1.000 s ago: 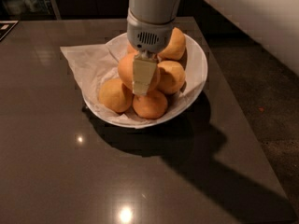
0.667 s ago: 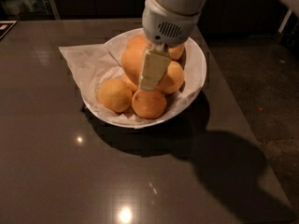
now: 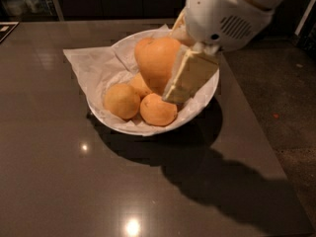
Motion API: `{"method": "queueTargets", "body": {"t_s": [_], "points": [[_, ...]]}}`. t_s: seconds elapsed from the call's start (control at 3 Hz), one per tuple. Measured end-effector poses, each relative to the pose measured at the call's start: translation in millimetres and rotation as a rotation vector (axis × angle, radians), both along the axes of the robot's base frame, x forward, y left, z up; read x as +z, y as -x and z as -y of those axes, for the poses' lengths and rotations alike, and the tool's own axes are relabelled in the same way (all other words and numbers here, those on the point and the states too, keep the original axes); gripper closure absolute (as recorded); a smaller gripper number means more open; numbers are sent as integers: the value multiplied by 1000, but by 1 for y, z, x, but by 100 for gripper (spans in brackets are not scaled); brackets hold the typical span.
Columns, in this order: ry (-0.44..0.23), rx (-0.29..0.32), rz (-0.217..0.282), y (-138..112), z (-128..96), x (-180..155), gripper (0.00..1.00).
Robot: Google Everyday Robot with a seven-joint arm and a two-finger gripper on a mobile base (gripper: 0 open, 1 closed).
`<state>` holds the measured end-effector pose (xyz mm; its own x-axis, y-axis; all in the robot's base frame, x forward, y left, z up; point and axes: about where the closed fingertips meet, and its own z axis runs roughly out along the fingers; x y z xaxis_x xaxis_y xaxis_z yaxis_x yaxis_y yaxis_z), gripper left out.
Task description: Pick orange from white bowl
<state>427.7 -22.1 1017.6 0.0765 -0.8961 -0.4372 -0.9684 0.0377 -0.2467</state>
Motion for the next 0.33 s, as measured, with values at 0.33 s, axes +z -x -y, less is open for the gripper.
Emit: {"method": "queueTargets", "body": {"t_s": [0.33], "points": [[-23, 22, 43, 29, 8, 18, 100]]}}
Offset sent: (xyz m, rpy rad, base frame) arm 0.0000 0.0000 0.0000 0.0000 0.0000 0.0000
